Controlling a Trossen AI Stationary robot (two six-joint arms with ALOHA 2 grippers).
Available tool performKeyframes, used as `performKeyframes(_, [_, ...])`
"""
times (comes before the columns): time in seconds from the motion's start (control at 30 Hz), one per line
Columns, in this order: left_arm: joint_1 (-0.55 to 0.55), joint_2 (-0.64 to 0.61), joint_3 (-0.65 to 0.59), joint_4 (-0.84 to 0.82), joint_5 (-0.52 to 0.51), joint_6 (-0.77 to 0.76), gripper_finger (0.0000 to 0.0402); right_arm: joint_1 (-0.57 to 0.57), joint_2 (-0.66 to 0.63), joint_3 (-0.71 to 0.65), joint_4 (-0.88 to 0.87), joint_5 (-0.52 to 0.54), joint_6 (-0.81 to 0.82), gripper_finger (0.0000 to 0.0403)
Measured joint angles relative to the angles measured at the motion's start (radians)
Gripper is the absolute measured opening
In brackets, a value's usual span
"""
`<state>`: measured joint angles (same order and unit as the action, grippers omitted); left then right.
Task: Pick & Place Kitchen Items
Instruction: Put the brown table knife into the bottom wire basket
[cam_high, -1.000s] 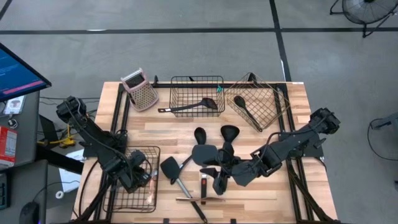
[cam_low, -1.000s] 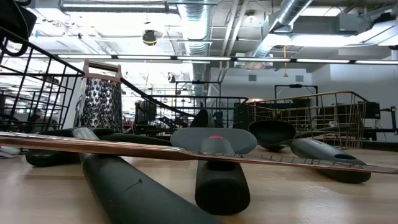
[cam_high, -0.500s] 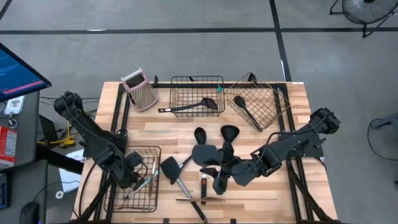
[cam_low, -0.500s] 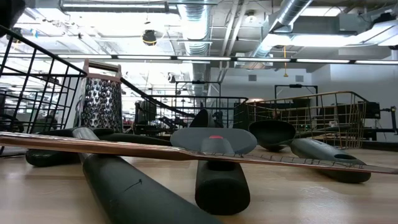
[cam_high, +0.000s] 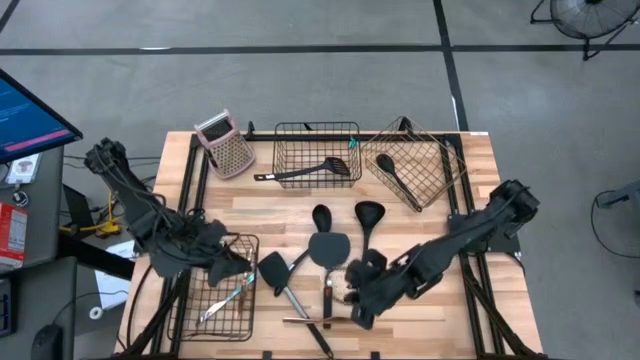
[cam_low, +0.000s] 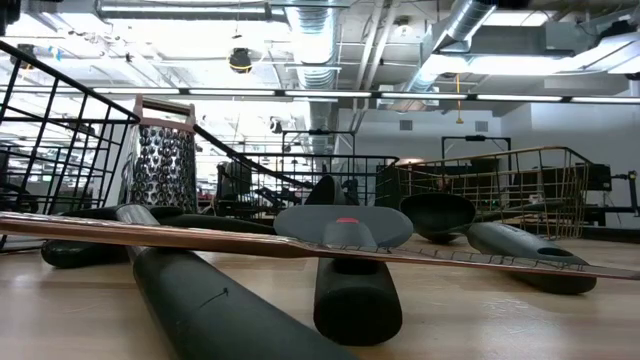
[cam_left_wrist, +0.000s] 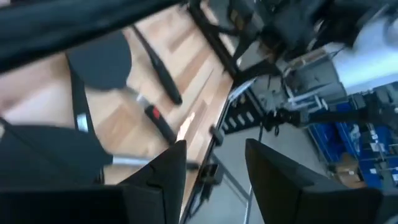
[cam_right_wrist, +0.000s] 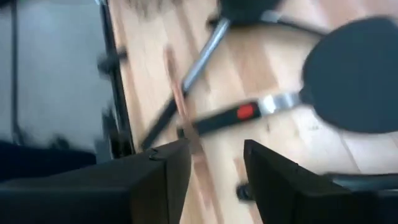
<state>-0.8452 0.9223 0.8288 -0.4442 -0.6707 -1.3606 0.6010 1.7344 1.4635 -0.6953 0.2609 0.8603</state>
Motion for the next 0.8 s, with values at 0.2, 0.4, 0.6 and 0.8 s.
performKeyframes(0.2, [0.000,0.005,0.000,0.000,-0.031,0.021,0.0150,0.024,0.123,0.000,0.033,-0.183,-0.208,0.0211])
performKeyframes(0.4, [0.002,0.024,0.000,0.006,-0.045,0.019,0.0150,0.012,0.225,0.000,0.115,-0.188,-0.396,0.0284])
performKeyframes(0.6, [0.002,0.043,0.000,0.015,-0.033,0.018,0.0150,0.001,0.317,0.002,0.237,-0.216,-0.356,0.0315])
performKeyframes(0.8, [-0.002,0.042,0.000,0.027,-0.029,0.018,0.0150,-0.020,0.334,0.003,0.294,-0.212,-0.339,0.0317])
